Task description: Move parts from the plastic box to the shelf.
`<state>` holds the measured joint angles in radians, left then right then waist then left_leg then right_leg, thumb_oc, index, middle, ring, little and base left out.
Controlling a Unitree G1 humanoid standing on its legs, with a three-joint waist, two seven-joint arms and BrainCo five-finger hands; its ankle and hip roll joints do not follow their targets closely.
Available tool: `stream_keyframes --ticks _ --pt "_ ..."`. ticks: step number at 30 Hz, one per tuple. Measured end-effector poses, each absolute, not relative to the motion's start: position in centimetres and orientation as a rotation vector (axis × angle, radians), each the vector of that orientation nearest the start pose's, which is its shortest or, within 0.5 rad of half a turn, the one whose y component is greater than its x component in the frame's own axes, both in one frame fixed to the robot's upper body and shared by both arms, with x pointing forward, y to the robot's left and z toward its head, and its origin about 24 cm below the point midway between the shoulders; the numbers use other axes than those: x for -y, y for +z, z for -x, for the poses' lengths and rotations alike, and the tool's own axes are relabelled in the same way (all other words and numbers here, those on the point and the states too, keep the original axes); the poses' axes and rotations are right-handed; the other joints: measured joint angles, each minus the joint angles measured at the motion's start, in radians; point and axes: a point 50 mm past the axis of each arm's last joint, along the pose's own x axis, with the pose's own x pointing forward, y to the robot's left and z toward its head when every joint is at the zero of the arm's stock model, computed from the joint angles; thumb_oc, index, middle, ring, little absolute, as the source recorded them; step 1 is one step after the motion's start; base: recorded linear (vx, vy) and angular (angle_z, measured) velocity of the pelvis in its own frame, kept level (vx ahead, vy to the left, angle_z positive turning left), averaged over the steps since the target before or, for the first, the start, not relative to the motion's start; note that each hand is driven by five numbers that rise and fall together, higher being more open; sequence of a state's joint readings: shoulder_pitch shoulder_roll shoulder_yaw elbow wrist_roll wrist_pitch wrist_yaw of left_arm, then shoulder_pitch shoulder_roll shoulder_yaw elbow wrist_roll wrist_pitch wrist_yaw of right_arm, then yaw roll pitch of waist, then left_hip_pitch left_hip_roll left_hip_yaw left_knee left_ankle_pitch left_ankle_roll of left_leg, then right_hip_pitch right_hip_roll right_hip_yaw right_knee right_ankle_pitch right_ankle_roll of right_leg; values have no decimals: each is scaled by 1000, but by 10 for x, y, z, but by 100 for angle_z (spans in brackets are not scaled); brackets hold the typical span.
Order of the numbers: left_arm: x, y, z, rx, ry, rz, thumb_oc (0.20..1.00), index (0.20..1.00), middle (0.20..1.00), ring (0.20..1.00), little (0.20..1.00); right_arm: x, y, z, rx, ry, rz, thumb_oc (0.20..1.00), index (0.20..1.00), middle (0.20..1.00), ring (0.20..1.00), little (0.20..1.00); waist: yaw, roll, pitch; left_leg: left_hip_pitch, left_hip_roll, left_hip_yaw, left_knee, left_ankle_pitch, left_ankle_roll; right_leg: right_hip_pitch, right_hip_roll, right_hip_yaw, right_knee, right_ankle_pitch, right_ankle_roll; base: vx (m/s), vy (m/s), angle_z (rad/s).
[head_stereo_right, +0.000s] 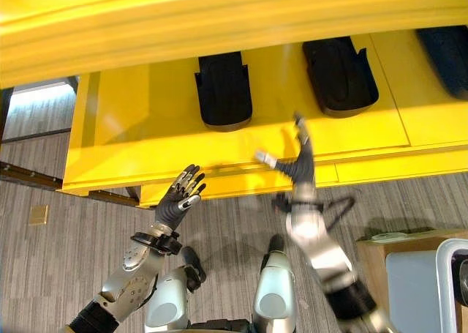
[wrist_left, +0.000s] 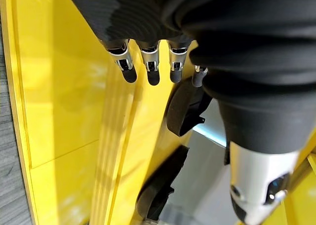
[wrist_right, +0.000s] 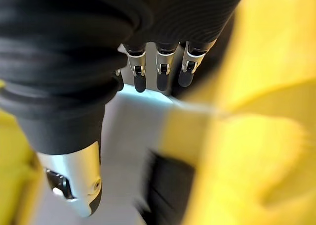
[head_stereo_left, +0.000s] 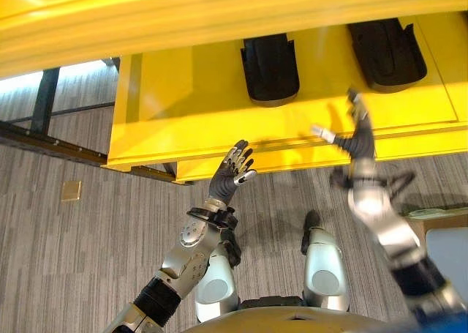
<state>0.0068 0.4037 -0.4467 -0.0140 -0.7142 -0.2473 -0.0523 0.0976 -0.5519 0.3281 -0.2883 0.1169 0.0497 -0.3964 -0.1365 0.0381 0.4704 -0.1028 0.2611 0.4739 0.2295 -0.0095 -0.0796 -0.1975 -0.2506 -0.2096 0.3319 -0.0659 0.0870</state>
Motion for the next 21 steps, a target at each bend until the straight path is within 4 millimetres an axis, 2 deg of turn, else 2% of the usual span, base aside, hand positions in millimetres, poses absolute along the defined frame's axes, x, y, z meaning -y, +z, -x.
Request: stream_keyframes --ticks 1,4,6,7,9,10,11,12,13,14,15,16,17,18,19,20,21 --pt "-140 40 -228 6 -423 306 1000 1000 1000 1000 1000 183 66 -219 54 19 401 1000 1000 1000 1000 1000 -27 -17 -9 -1 -2 8 -1 1 -2 2 2 6 -24 16 5 -87 293 -24" --pt "-161 37 -224 -64 -588 120 1000 1000 1000 1000 1000 213 67 -219 21 27 447 1000 1000 1000 1000 1000 -63 -55 -45 15 -12 37 -2 -8 8 35 6 22 -110 74 14 -40 328 -25" --pt "-161 35 -221 -101 -686 82 1000 1000 1000 1000 1000 216 62 -226 4 33 417 1000 1000 1000 1000 1000 -74 -72 -83 37 -23 64 2 -36 10 61 3 36 -161 114 14 -14 341 -43" --pt "-154 33 -218 -126 -762 75 1000 1000 1000 1000 1000 212 62 -227 17 64 390 1000 1000 1000 1000 1000 -70 -77 -106 55 -34 96 7 -53 18 71 -2 34 -205 169 6 -42 303 -68" --pt "-144 30 -218 -156 -843 72 1000 1000 1000 1000 1000 202 60 -227 35 67 314 1000 1000 1000 1000 1000 -87 -89 -126 51 -46 123 30 -81 28 61 -18 29 -231 226 21 -65 192 -63" --pt "-142 28 -218 -171 -869 74 1000 1000 1000 1000 1000 197 57 -226 27 73 281 1000 1000 1000 1000 1000 -98 -112 -143 51 -62 143 38 -91 34 53 -33 13 -250 244 39 -75 130 -67" --pt "-142 27 -217 -185 -874 76 1000 1000 1000 1000 1000 192 53 -223 15 84 258 1000 1000 1000 1000 1000 -102 -128 -153 41 -67 159 65 -109 36 27 -36 0 -263 286 40 -68 72 -93" --pt "-143 23 -216 -203 -869 82 1000 1000 1000 1000 1000 189 53 -225 18 100 262 1000 1000 1000 1000 1000 -103 -127 -152 36 -61 177 74 -122 51 2 -18 -1 -286 369 68 -58 16 -128" --pt "-144 17 -212 -235 -861 95 1000 1000 1000 1000 1000 186 56 -228 35 117 276 1000 1000 1000 1000 1000 -93 -108 -149 38 -36 194 48 -118 63 -15 9 -5 -325 457 42 -53 -40 -137" --pt "-145 9 -205 -274 -860 113 1000 1000 1000 1000 1000 189 53 -226 20 114 306 1000 1000 1000 1000 1000 -103 -73 -152 56 5 247 13 -84 74 -36 48 -68 -218 368 41 -47 -51 -119" --pt "-144 7 -203 -277 -859 115 1000 1000 1000 1000 1000 193 52 -225 8 111 327 1000 1000 1000 1000 1000 -105 -54 -156 73 25 274 -23 -51 81 -39 60 -117 -96 254 5 -40 -63 -91" --pt "-144 5 -198 -290 -858 123 1000 1000 1000 1000 1000 198 52 -224 -1 106 348 1000 1000 1000 1000 1000 -100 -43 -163 90 33 294 -51 -36 75 -32 60 -141 6 175 -6 -31 -116 -89" --pt "-147 -1 -190 -315 -850 140 1000 1000 1000 1000 1000 204 51 -222 -13 76 369 1000 1000 1000 1000 1000 -84 -44 -193 112 47 346 -72 -18 61 -9 49 -166 126 54 -43 -32 -148 -132" --pt "-153 -6 -180 -345 -823 161 1000 1000 1000 1000 1000 207 51 -224 -15 53 389 1000 1000 1000 1000 1000 -53 -45 -210 150 61 397 -69 -13 54 50 11 -211 184 -48 -76 -23 -291 -139" --pt "-154 -10 -175 -364 -819 168 1000 1000 1000 1000 1000 210 49 -224 -22 34 399 1000 1000 1000 1000 1000 -42 -47 -234 154 67 406 -62 -18 43 83 -5 -234 175 -92 -76 -32 -486 -218" --pt "-159 -11 -170 -375 -789 207 1000 1000 1000 1000 1000 215 51 -232 -44 12 423 1000 1000 1000 1000 1000 -9 -75 -247 157 67 353 32 -110 -27 88 35 -283 107 -141 -93 -64 -742 -352" --pt "-160 -16 -165 -396 -754 241 1000 1000 1000 1000 1000 218 63 -244 -7 -9 456 1000 1000 1000 1000 1000 10 -18 -254 131 93 227 52 -138 -14 107 105 -291 11 -163 -125 -110 -777 -385"
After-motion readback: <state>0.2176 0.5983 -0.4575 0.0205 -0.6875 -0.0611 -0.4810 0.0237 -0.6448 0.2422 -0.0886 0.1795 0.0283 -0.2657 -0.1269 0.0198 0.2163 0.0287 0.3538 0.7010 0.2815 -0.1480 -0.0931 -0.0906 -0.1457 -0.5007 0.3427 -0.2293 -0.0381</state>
